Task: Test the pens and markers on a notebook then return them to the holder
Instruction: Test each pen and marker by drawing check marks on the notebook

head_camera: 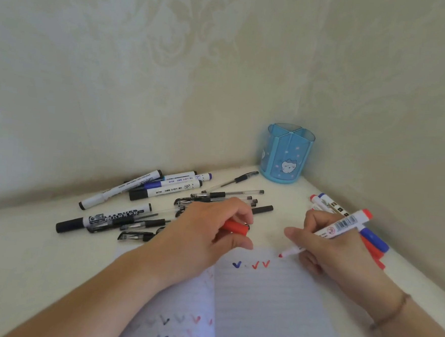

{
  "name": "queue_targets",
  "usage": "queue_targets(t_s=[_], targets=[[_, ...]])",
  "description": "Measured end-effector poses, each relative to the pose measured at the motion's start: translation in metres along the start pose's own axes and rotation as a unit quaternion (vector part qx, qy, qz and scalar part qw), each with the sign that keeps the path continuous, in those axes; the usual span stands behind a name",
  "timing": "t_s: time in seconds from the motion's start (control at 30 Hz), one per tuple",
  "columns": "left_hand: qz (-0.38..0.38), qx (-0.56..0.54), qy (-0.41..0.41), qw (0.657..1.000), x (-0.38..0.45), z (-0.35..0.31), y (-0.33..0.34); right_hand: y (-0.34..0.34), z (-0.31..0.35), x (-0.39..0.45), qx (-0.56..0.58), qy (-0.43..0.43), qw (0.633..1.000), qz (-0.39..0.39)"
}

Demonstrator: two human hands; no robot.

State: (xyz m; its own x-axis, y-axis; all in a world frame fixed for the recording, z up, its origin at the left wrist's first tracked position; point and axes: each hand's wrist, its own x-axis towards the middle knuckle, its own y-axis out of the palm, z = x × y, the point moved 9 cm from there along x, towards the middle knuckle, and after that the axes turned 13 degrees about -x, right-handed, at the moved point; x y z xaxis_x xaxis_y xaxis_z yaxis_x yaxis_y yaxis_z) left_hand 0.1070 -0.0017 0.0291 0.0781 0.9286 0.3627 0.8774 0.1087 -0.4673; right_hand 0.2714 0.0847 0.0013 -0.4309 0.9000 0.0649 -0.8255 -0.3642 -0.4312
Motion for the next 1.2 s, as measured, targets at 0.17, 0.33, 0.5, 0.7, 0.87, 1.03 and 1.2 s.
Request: queue_targets(t_s=[0.17,0.33,0.5,0.7,0.87,1.03,1.2], targets=[[-0.008,0.001,0.026,1.000,0.003,0.002,-0.002,0.002,0.002,0.000,-0.071,-0.009,0.997,-0.007],[0.008,0.016,0.053,0.998,0.001,0.006,0.005,0.006,0.008,-0.002,-0.119,-0.033,0.992,0.006],[0.036,0.028,0.062,0.997,0.001,0.003,0.009,0.008,0.006,-0.001,-0.146,-0.031,0.989,0.015],[0.030,0.053,0.104,0.993,0.001,-0.008,0.008,0.001,0.001,0.002,-0.146,-0.020,0.989,0.004],[-0.012,0.033,0.038,0.999,0.002,0.004,-0.001,-0.004,0.016,-0.001,0.058,-0.052,0.997,0.000],[-0.065,-0.014,0.020,0.998,0.003,0.002,-0.010,0.004,0.036,-0.008,0.149,-0.137,0.976,0.077],[-0.063,-0.013,0.023,0.998,0.003,0.004,-0.009,0.007,0.039,-0.011,0.122,-0.148,0.980,0.061]])
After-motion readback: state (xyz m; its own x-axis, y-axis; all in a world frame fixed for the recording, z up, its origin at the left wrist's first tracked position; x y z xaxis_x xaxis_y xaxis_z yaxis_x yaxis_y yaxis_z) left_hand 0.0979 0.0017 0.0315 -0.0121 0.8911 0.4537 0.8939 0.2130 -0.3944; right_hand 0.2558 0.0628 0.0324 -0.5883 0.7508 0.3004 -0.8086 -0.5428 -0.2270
